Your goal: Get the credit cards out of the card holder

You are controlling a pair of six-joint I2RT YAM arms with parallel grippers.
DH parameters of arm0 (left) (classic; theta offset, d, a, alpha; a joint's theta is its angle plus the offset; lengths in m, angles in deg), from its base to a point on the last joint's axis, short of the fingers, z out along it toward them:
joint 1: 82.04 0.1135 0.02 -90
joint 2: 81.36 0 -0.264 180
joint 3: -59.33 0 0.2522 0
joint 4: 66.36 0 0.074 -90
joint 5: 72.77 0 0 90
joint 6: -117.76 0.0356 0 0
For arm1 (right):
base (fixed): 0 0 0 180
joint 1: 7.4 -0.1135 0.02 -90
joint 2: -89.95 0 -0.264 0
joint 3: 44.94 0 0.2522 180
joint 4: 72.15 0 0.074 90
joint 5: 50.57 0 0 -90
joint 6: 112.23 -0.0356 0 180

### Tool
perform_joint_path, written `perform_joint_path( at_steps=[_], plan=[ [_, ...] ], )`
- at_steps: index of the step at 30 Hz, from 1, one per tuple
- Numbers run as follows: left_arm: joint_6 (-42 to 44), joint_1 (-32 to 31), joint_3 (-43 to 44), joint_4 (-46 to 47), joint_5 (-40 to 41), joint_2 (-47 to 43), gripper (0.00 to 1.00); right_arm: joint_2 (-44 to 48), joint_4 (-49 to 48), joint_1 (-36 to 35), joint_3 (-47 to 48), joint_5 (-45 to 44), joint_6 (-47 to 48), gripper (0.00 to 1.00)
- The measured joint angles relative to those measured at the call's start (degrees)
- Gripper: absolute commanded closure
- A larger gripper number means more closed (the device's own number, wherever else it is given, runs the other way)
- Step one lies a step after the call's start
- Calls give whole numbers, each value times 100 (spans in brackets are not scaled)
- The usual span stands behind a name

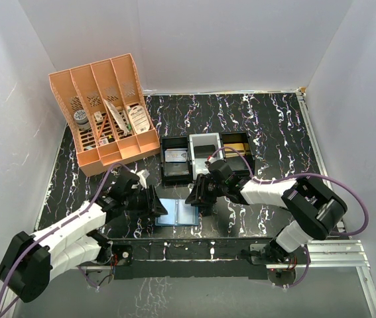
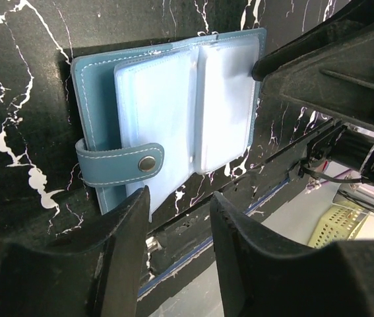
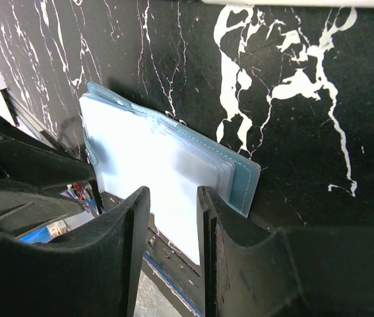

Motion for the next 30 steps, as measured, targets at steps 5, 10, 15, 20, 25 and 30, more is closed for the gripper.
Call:
perform_joint_path(
  at_steps=[5, 10, 15, 20, 25, 30],
  plan=[
    [55, -20, -7, 74, -7, 310, 60, -35, -26, -2, 0, 4, -48, 67],
    [177, -28, 22, -254, 138, 446, 43, -46, -48, -2, -11, 4, -81, 67],
    [212, -31, 251, -612, 278, 105, 45, -61, -50, -2, -11, 4, -98, 67],
    [214, -33, 293, -557, 260, 190, 56, -68, -55, -2, -11, 7, -114, 68],
    [144, -57, 164, -275, 175, 328, 56, -74, -68, -2, -11, 24, -118, 68],
    [94, -63, 90, -114, 118, 514, 56, -74, -70, -2, -11, 28, -120, 68]
  ],
)
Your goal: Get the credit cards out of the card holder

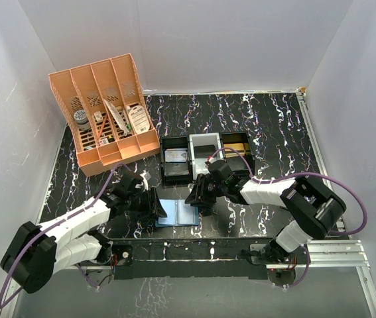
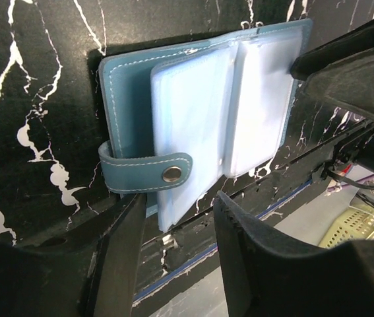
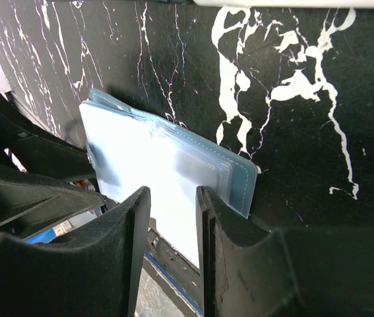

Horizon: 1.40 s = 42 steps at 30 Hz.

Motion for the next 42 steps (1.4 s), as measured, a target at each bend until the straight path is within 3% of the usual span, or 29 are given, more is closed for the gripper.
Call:
perform_joint_path(
  at_steps=[4, 10, 18, 33, 42],
  plan=[
    [-4, -33, 0, -55, 44, 7, 61, 0, 0, 0, 0, 7, 0, 67],
    [-103, -46, -114, 192, -33, -120, 83, -9, -2, 0, 0, 24, -9, 68],
    [-153, -391, -46, 98, 404, 264, 100, -26, -20, 0, 0, 61, -22, 68],
    [-570, -2382, 1547, -1088, 2883, 1738, 100, -31, -17, 0, 0, 61, -22, 68],
    [-1023, -2859, 1989, -1659, 3807, 1847, 100, 42, 179, 0, 61, -9, 42, 62]
  ],
)
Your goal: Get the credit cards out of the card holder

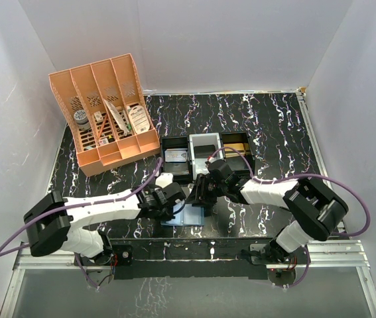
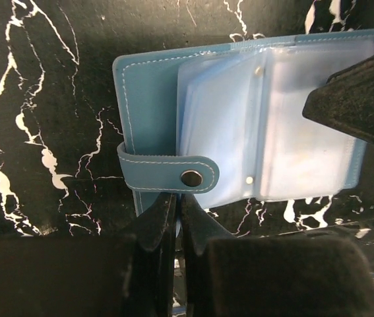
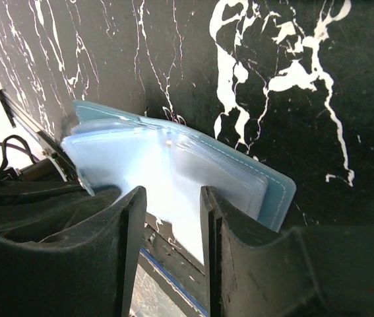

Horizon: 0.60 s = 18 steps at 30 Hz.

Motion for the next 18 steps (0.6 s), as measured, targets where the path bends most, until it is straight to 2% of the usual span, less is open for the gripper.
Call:
perform_joint_path(
  at_steps=[3, 5, 8, 11, 16, 18],
  plan=[
    [-55, 0, -83, 24, 57, -282, 97, 278, 376, -7, 31, -201, 109, 60],
    [-85, 0, -238, 94, 52, -455, 87, 450, 549, -20, 31, -286, 122, 60],
    [-122, 0, -470, 214, 9, -555, 79, 754, 750, -26, 26, -398, 116, 60],
    [-138, 0, -629, 345, -74, -568, 61, 935, 807, -26, 9, -431, 103, 61],
    [-188, 0, -636, 339, -98, -638, 41, 911, 809, -26, -136, -407, 81, 64],
    [-203, 0, -595, 188, -37, -754, 38, 798, 793, -26, -138, -374, 74, 66]
  ],
)
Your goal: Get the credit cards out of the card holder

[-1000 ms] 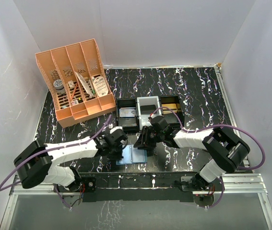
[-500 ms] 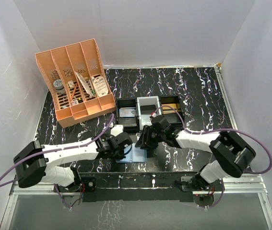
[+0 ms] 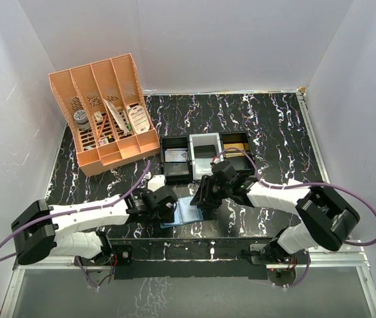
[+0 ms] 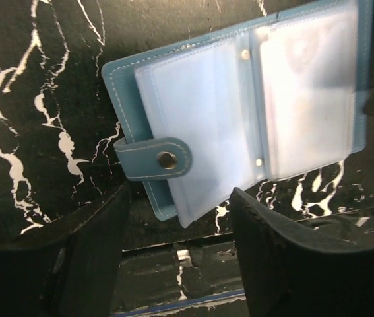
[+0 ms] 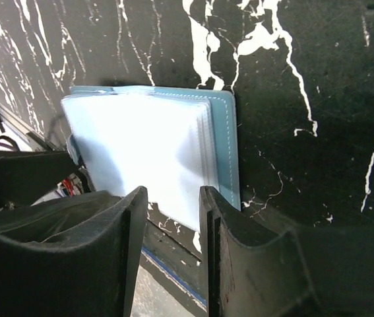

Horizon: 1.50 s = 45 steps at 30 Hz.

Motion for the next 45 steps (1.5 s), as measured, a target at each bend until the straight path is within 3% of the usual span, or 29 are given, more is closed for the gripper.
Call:
perform_joint_path(
  at_steps=[8, 14, 25, 33, 45],
  plan=[
    [101, 0, 302, -393, 308, -793, 26, -413, -170, 0, 0, 225, -7, 69],
    [411, 122, 330, -339, 337, -728, 22, -424, -223, 0, 0, 284, -7, 70],
    [1593, 1552, -229, 573, -730, -435, 39, -605, -212, 0, 24, 367, 13, 73],
    [1803, 1587, -577, 1001, -1425, -136, 53, -625, -4, 0, 170, 348, 31, 67],
    [1915, 1587, -575, 949, -1414, -133, 54, -367, 549, -61, 621, 48, 243, 67]
  ],
)
